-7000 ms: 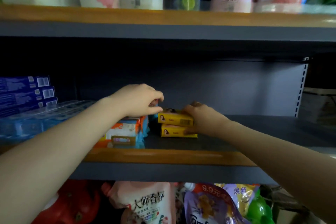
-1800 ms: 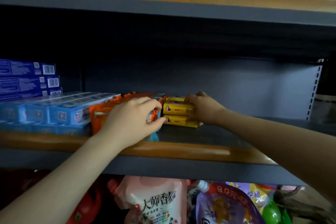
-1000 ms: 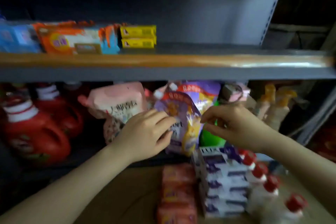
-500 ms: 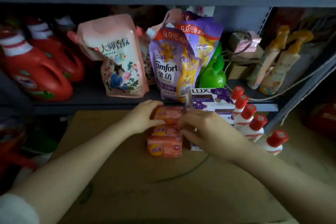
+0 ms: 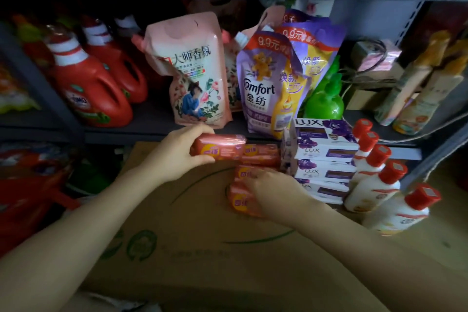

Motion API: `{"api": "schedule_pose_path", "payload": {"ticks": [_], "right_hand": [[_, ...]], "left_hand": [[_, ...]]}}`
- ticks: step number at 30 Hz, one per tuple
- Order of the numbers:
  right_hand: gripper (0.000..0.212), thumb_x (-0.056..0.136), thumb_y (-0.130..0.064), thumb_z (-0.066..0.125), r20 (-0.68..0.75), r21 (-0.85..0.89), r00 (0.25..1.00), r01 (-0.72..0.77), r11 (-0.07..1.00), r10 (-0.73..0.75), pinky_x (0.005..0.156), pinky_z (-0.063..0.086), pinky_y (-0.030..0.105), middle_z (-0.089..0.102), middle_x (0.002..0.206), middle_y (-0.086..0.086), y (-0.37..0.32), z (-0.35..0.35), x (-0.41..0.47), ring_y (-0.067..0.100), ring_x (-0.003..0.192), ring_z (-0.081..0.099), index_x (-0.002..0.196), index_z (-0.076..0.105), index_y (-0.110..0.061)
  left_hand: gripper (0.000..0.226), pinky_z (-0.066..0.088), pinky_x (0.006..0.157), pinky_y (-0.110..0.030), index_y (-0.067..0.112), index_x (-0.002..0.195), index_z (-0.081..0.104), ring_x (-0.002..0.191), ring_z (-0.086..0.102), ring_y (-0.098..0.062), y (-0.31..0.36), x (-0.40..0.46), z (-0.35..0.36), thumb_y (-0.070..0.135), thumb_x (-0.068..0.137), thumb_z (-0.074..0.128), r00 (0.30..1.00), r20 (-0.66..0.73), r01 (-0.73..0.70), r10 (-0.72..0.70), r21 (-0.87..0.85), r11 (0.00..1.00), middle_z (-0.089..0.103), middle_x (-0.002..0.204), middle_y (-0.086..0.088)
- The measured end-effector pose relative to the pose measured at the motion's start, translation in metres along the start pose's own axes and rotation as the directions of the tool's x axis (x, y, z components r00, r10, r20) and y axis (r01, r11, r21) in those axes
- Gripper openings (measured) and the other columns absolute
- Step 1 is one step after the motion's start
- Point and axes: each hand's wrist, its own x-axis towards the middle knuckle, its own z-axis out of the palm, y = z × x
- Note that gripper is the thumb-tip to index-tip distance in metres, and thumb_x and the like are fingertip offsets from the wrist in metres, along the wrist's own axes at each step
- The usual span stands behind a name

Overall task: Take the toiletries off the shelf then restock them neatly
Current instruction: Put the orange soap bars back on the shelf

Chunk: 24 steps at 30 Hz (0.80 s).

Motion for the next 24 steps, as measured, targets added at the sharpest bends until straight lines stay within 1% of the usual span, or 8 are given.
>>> {"api": "schedule_pose_path", "payload": {"ticks": [5, 8, 11, 13, 14, 17, 20, 24], "right_hand": [[0.054, 0.085, -0.039, 0.060, 0.116, 0.052, 0.993, -0.012, 0.999, 0.006, 0.085, 0.050, 0.038, 0.054, 0.125, 0.005, 0.006, 0.003, 0.005, 0.027, 0.111, 0.056, 0.131, 0.041, -0.019], [0.049, 0.083, -0.043, 0.061, 0.126, 0.097, 0.990, 0.044, 0.994, -0.057, 0.080, 0.046, 0.032, 0.058, 0.116, 0.006, 0.007, -0.016, 0.005, 0.026, 0.106, 0.057, 0.123, 0.047, -0.017], [0.042, 0.077, -0.042, 0.068, -0.095, 0.329, 0.992, 0.115, 0.938, -0.088, 0.071, 0.043, 0.025, 0.062, 0.096, -0.002, 0.009, -0.065, 0.004, 0.014, 0.085, 0.058, 0.110, 0.056, -0.017], [0.045, 0.069, -0.043, 0.072, -0.232, 0.506, 0.972, 0.158, 0.848, -0.043, 0.068, 0.043, 0.016, 0.063, 0.089, -0.009, 0.011, -0.105, 0.003, 0.002, 0.075, 0.057, 0.108, 0.060, -0.022], [0.046, 0.067, -0.043, 0.071, -0.300, 0.548, 0.954, 0.191, 0.814, -0.022, 0.069, 0.045, 0.017, 0.064, 0.088, -0.011, 0.013, -0.124, 0.002, 0.000, 0.075, 0.058, 0.108, 0.061, -0.025], [0.044, 0.066, -0.037, 0.077, -0.501, 0.521, 0.863, 0.244, 0.818, 0.062, 0.074, 0.046, 0.016, 0.064, 0.089, -0.017, 0.023, -0.174, 0.004, -0.006, 0.077, 0.058, 0.105, 0.058, -0.036], [0.044, 0.066, -0.030, 0.081, -0.644, 0.456, 0.758, 0.270, 0.848, 0.105, 0.078, 0.047, 0.015, 0.065, 0.092, -0.018, 0.033, -0.215, 0.007, -0.003, 0.083, 0.061, 0.098, 0.054, -0.045], [0.046, 0.068, -0.021, 0.081, -0.716, 0.289, 0.696, 0.239, 0.927, 0.044, 0.075, 0.040, 0.005, 0.061, 0.089, -0.028, 0.042, -0.265, 0.009, -0.013, 0.084, 0.057, 0.101, 0.055, -0.042]], "left_hand": [[0.049, 0.039, 0.078, -0.022, 0.018, 0.114, 0.059, 0.095, 0.056, -0.013, 0.010, 0.007, -0.033, 0.020, 0.070, 0.080, 0.990, -0.128, -0.068, 0.065, -0.020, 0.997, 0.055, 0.106, 0.010], [0.049, 0.039, 0.072, -0.009, 0.019, 0.112, 0.059, 0.086, 0.056, -0.011, 0.021, 0.016, -0.055, 0.020, 0.069, 0.080, 0.970, -0.230, -0.086, 0.077, -0.031, 0.996, 0.057, 0.102, 0.009], [0.049, 0.043, 0.068, -0.011, 0.030, 0.104, 0.055, 0.071, 0.056, 0.001, 0.033, 0.027, -0.083, 0.022, 0.065, 0.083, 0.950, -0.305, -0.097, 0.070, -0.074, 0.993, 0.060, 0.091, 0.012], [0.051, 0.044, 0.067, -0.012, 0.038, 0.101, 0.050, 0.070, 0.056, 0.009, 0.044, 0.035, -0.104, 0.026, 0.064, 0.083, 0.931, -0.350, -0.134, 0.099, -0.078, 0.988, 0.060, 0.089, 0.014], [0.051, 0.044, 0.068, -0.011, 0.041, 0.100, 0.048, 0.072, 0.056, 0.010, 0.052, 0.039, -0.116, 0.030, 0.065, 0.083, 0.919, -0.374, -0.161, 0.122, -0.075, 0.984, 0.060, 0.089, 0.017], [0.047, 0.050, 0.076, -0.023, 0.045, 0.097, 0.046, 0.081, 0.061, -0.001, 0.071, 0.063, -0.151, 0.043, 0.061, 0.077, 0.889, -0.429, -0.213, 0.162, -0.075, 0.974, 0.060, 0.092, 0.019], [0.046, 0.053, 0.080, -0.044, 0.044, 0.092, 0.045, 0.086, 0.064, -0.018, 0.075, 0.104, -0.187, 0.052, 0.054, 0.070, 0.860, -0.488, -0.218, 0.149, -0.088, 0.972, 0.063, 0.092, 0.008], [0.040, 0.051, 0.084, -0.047, 0.033, 0.087, 0.050, 0.085, 0.062, -0.022, 0.073, 0.163, -0.221, 0.023, 0.065, 0.082, 0.846, -0.527, -0.208, 0.084, -0.181, 0.961, 0.063, 0.090, 0.000]]}}
